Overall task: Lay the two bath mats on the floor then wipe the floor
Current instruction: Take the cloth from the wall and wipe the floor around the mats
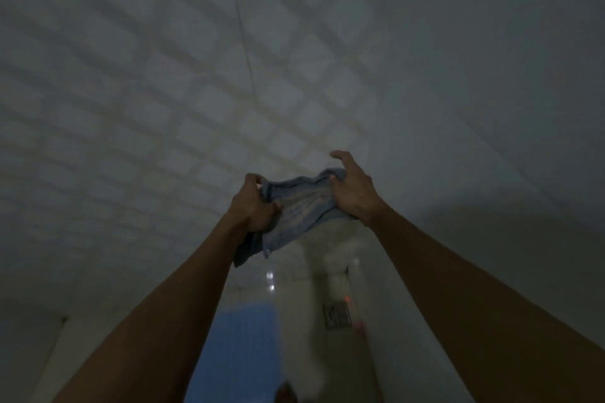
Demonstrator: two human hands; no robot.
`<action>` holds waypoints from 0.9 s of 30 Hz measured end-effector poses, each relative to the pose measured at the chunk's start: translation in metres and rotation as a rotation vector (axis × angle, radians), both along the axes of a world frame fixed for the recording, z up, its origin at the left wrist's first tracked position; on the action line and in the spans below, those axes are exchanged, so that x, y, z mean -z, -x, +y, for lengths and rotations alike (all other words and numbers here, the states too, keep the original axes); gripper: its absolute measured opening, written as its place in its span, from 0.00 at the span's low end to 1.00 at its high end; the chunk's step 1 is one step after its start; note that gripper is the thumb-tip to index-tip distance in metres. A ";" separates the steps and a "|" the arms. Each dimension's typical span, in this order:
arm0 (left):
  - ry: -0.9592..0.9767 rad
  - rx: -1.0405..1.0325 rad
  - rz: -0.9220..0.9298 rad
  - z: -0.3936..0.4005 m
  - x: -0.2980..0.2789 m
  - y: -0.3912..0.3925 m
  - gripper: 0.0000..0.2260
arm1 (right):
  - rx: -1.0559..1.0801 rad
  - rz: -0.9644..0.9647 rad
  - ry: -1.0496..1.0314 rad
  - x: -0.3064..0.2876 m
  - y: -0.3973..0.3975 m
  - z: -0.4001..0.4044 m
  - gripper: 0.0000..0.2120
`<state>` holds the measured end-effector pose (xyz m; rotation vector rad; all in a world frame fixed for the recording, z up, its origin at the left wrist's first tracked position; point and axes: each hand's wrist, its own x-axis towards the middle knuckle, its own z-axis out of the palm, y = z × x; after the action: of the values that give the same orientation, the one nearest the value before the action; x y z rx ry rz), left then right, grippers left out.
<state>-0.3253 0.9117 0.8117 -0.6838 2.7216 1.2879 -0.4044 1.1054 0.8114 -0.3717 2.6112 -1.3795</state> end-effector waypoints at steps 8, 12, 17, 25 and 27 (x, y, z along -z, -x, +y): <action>0.057 0.092 -0.191 0.022 0.131 -0.087 0.14 | -0.250 -0.419 -0.135 0.121 -0.069 0.029 0.13; 0.034 0.085 -0.221 0.013 0.170 -0.106 0.15 | -0.164 -0.572 -0.049 0.160 -0.092 0.021 0.14; -0.171 0.069 -0.223 -0.013 0.218 -0.108 0.13 | -0.135 -0.563 -0.022 0.210 -0.098 -0.001 0.12; 0.151 0.215 -0.235 -0.067 0.330 -0.095 0.15 | -0.165 -0.296 -0.277 0.324 -0.097 -0.058 0.17; 0.201 0.209 -0.244 -0.079 0.368 -0.087 0.15 | -0.146 -0.214 -0.300 0.365 -0.094 -0.071 0.14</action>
<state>-0.2384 0.8326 0.4441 -0.5133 2.6553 0.8361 -0.3104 1.0340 0.4459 -0.3419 2.5042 -0.9096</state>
